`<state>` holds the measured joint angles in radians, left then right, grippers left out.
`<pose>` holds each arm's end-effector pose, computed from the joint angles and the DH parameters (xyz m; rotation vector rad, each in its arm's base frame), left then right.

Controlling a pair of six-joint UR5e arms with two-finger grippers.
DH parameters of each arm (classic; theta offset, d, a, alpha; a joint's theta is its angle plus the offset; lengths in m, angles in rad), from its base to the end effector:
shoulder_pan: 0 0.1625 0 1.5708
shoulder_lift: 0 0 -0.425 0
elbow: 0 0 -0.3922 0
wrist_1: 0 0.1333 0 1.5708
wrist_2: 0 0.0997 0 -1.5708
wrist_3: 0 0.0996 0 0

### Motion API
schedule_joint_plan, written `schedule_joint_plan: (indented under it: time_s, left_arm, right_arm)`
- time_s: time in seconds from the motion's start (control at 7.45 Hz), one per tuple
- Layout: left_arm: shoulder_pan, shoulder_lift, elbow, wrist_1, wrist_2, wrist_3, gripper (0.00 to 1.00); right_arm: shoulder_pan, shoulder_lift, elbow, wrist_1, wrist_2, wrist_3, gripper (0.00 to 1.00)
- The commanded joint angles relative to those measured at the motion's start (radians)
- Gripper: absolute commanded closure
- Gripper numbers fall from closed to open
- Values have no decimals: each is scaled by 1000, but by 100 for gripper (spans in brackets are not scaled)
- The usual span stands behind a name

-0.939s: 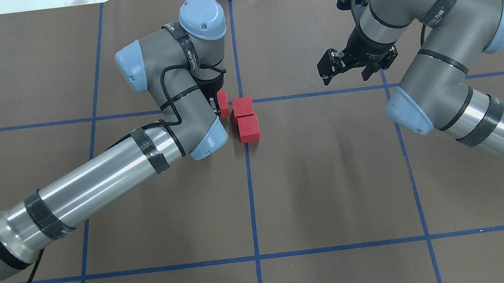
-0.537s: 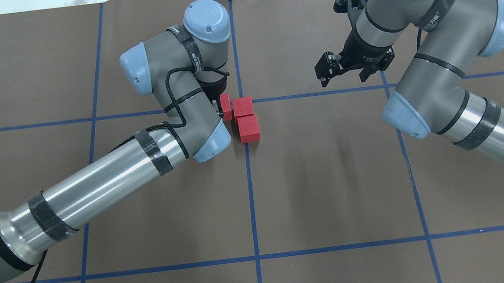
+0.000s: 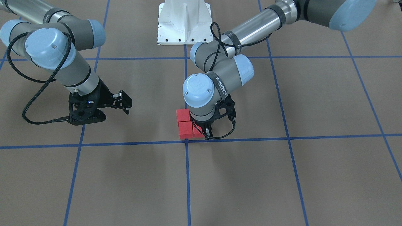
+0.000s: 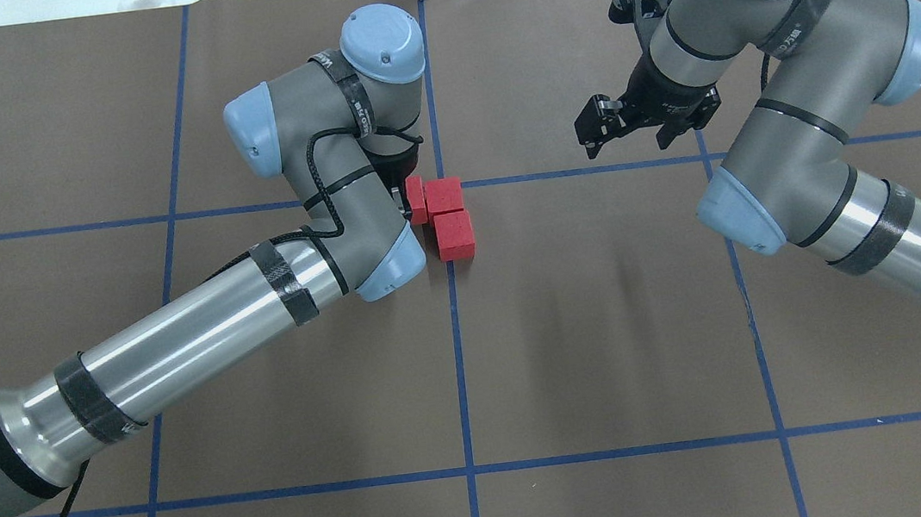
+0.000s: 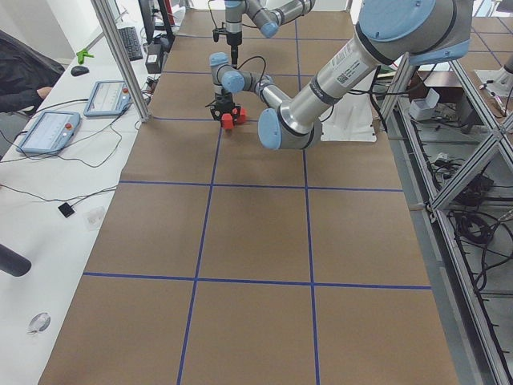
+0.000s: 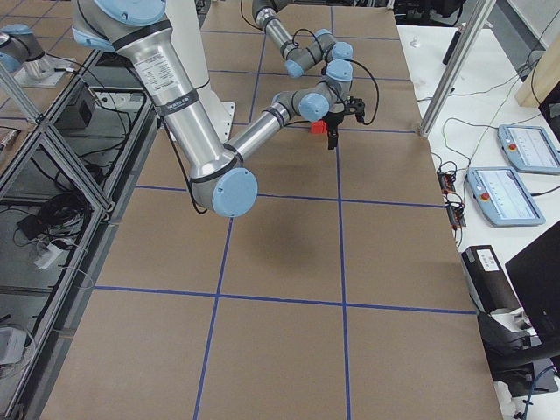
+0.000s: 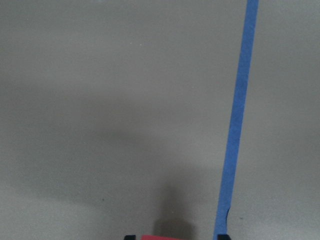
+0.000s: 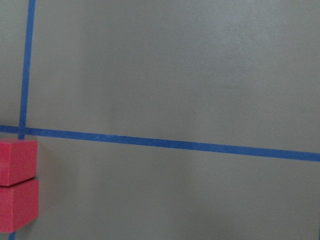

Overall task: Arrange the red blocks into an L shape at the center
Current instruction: 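Lower the cube beside the farther center cube and open the left gripper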

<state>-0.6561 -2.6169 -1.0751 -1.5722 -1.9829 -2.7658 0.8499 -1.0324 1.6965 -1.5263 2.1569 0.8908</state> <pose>0.6045 -0.5833 0.1957 -0.6018 0.4723 -1.6593 -0.3746 -0.5448 0.2838 0.0714 -0.8832 -0.0489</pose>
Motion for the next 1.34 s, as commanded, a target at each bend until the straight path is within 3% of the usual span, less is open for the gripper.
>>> schedule_joint_plan:
  time_s: [0.0, 0.94, 1.07, 1.21]
  left_arm:
    - [0, 1, 1, -3, 1, 6, 100]
    - [1, 2, 1, -29, 1, 0, 100]
    - [1, 2, 6, -29, 1, 0, 94]
    - [1, 2, 11, -29, 1, 2, 81]
  right_arm:
    - [0, 2, 0, 0, 0, -1, 1]
    - [1, -3, 15, 0, 1, -1, 1]
    - [1, -3, 15, 0, 1, -1, 1]
    - [1, -3, 18, -1, 1, -1, 1]
